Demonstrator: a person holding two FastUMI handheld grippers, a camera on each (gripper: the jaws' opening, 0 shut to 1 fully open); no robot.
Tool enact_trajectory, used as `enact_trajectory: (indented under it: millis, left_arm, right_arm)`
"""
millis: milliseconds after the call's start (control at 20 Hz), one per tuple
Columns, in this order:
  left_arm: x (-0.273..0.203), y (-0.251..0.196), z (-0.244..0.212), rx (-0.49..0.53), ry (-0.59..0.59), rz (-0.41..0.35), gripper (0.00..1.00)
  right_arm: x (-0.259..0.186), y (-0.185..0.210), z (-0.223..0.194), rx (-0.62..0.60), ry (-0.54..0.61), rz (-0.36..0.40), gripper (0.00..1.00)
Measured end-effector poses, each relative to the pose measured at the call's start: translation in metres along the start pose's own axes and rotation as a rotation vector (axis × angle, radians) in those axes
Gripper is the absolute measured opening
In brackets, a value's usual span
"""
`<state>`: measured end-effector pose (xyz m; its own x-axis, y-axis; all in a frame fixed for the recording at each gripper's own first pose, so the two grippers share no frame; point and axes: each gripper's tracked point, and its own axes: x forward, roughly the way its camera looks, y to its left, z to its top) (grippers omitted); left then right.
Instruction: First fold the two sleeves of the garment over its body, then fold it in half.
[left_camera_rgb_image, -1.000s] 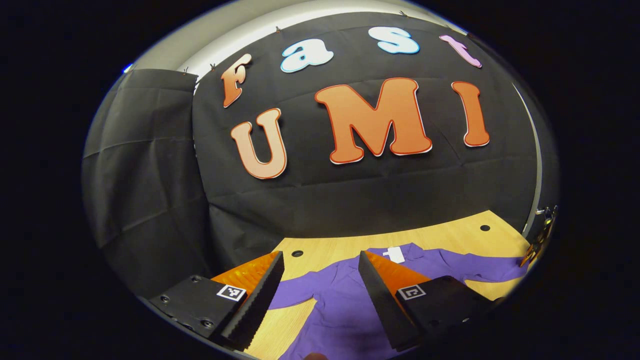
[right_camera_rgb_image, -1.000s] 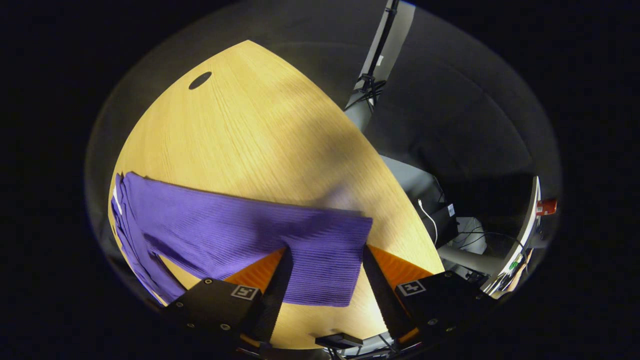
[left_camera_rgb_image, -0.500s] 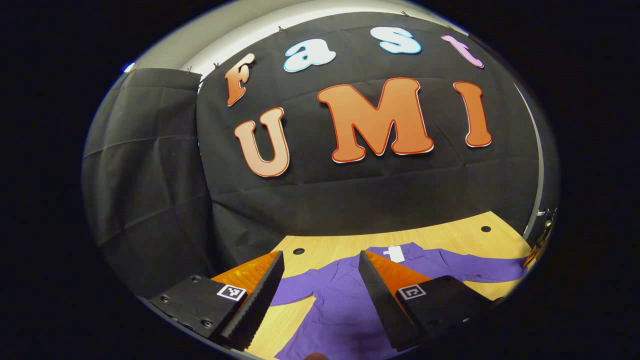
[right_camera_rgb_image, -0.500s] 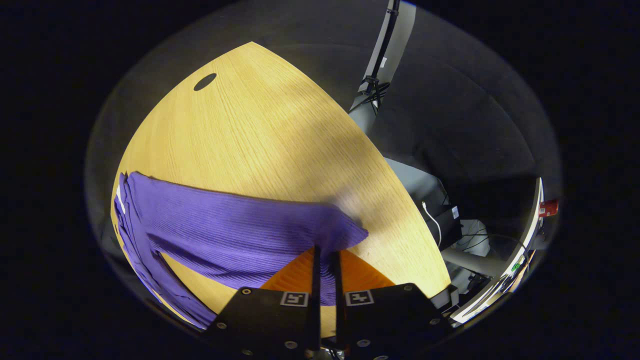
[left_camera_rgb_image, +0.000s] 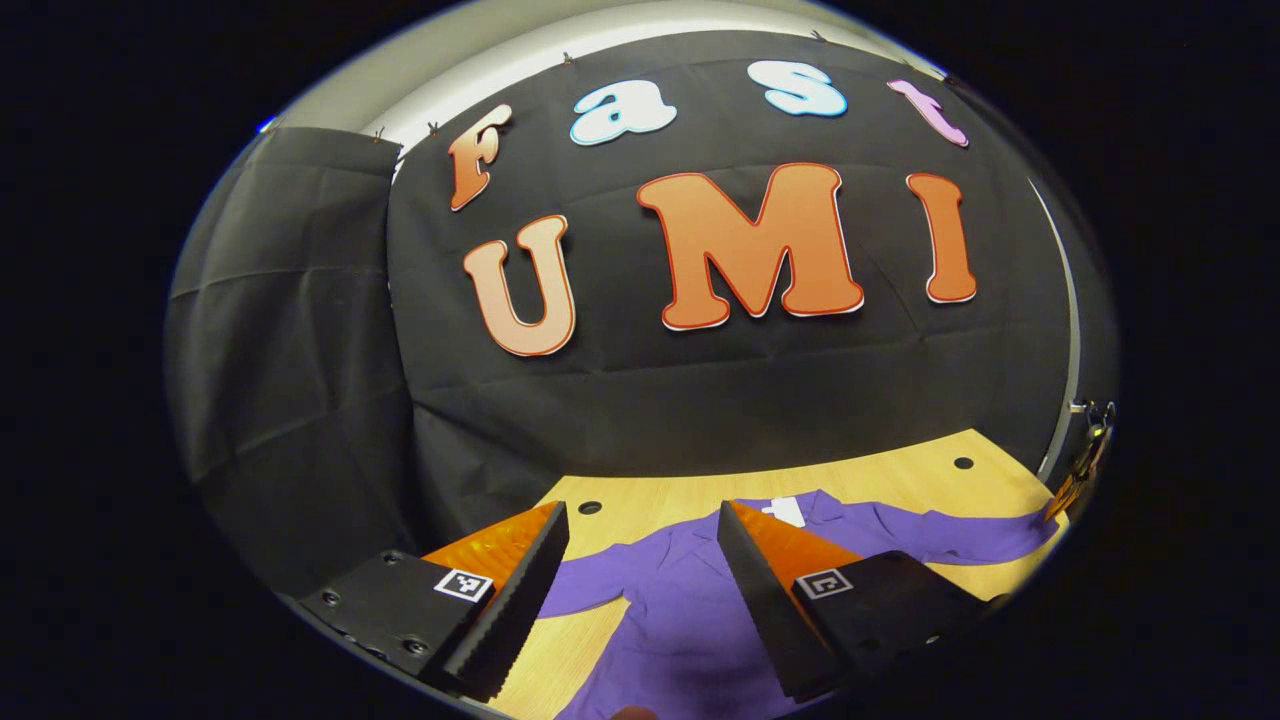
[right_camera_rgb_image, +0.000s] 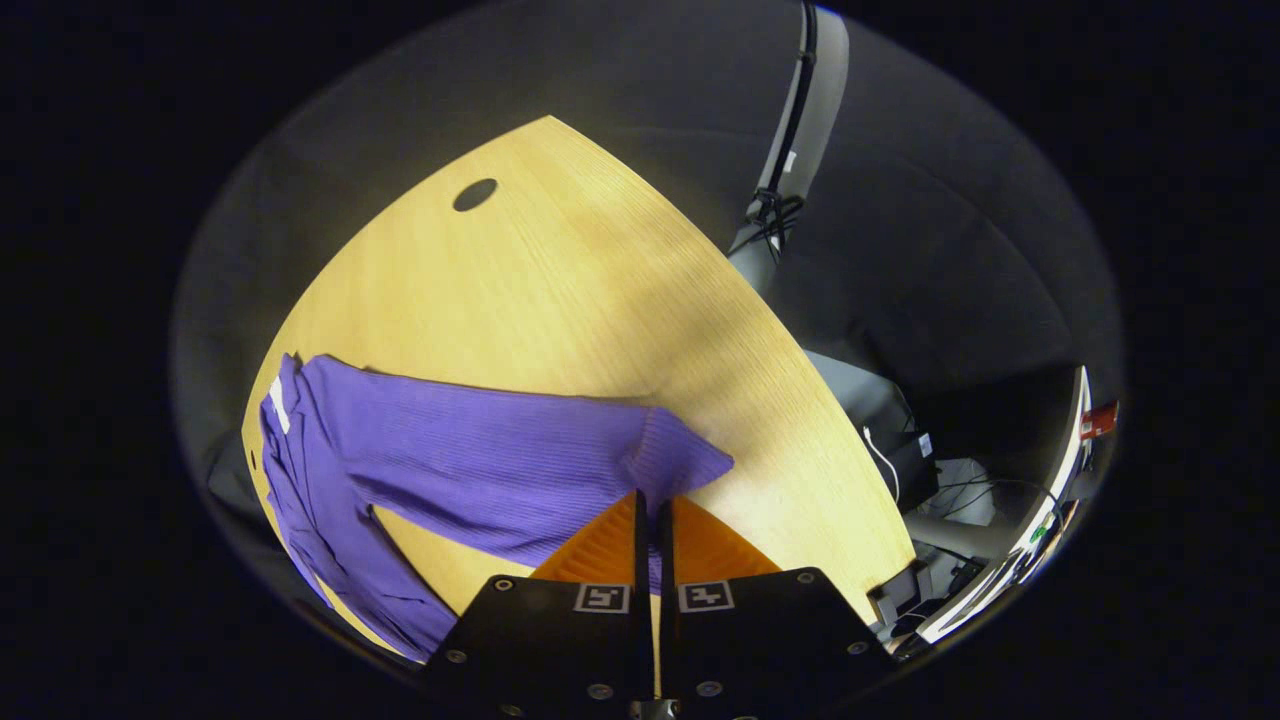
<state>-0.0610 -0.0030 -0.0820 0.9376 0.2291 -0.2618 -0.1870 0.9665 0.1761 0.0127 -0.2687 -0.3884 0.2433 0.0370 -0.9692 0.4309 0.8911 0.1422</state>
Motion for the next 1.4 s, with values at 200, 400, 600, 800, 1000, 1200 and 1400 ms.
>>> enact_trajectory:
  millis: [200,400,600,800,1000,1200,1400]
  left_arm:
    - [0.017,0.041,0.001,-0.02,-0.025,-0.013,0.94]
    - [0.036,0.093,-0.003,-0.042,-0.032,-0.006,0.94]
    - [0.05,0.143,-0.023,-0.049,-0.011,0.007,0.94]
    - [0.06,0.197,-0.046,-0.04,0.033,0.037,0.94]
    - [0.069,0.242,-0.072,-0.064,0.074,0.064,0.94]
    - [0.082,0.281,-0.097,-0.084,0.115,0.08,0.94]
    - [0.09,0.321,-0.124,-0.099,0.17,0.113,0.95]
  right_arm:
    - [-0.043,0.05,0.004,-0.01,-0.065,0.035,0.04]
    - [-0.081,0.111,0.008,-0.075,-0.13,0.053,0.03]
    - [-0.113,0.172,0.005,-0.144,-0.179,0.076,0.03]
    - [-0.142,0.231,0.0,-0.207,-0.22,0.093,0.03]
    - [-0.164,0.295,-0.013,-0.29,-0.25,0.117,0.03]
    - [-0.176,0.373,-0.041,-0.388,-0.262,0.17,0.03]
    - [-0.178,0.438,-0.074,-0.468,-0.245,0.211,0.03]
